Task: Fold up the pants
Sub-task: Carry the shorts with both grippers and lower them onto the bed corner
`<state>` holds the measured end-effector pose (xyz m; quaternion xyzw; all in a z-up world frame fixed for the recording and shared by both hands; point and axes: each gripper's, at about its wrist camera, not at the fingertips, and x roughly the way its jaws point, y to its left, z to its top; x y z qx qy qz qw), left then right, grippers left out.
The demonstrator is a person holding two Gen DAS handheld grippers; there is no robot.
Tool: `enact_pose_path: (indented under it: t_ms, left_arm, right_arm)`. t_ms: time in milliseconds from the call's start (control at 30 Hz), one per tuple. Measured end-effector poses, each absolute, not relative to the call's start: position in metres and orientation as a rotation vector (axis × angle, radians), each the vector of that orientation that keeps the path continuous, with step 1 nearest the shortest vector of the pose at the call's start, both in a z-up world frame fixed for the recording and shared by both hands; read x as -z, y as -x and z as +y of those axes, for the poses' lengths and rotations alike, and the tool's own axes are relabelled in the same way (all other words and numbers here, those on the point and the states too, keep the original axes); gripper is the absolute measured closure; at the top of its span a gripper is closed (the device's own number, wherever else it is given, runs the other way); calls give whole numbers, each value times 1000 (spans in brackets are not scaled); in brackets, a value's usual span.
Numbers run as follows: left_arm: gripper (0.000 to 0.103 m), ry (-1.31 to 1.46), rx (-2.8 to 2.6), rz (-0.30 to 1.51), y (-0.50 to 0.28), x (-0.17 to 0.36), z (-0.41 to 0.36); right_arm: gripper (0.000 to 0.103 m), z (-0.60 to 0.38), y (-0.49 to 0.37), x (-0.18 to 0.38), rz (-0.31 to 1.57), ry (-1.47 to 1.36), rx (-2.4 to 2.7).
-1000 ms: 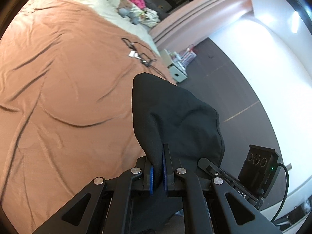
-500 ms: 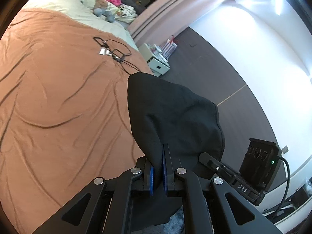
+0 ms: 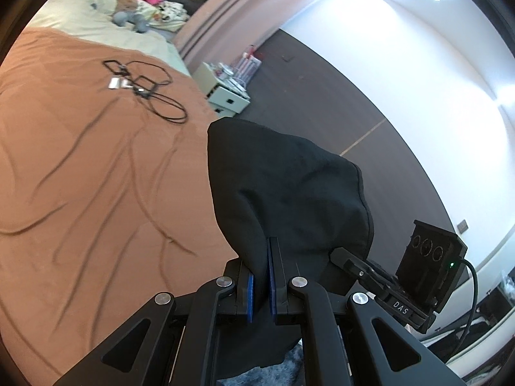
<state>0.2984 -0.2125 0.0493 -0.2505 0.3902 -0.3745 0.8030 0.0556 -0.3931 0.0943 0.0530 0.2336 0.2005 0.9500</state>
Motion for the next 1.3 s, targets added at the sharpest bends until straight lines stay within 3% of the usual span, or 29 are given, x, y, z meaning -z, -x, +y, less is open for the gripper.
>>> enact_pose_path:
  t_ms: [533, 833, 1300]
  left_arm:
    - [96, 459, 944, 846, -333, -44, -352]
    - [96, 458, 984, 893, -356, -12, -427]
    - [96, 481, 980, 989, -386, 33, -477]
  right_arm:
    - [85, -438, -23, -110, 453, 41, -285]
    - [85, -451, -28, -112, 488, 93, -222]
    - [85, -443, -49, -114, 568, 126, -163]
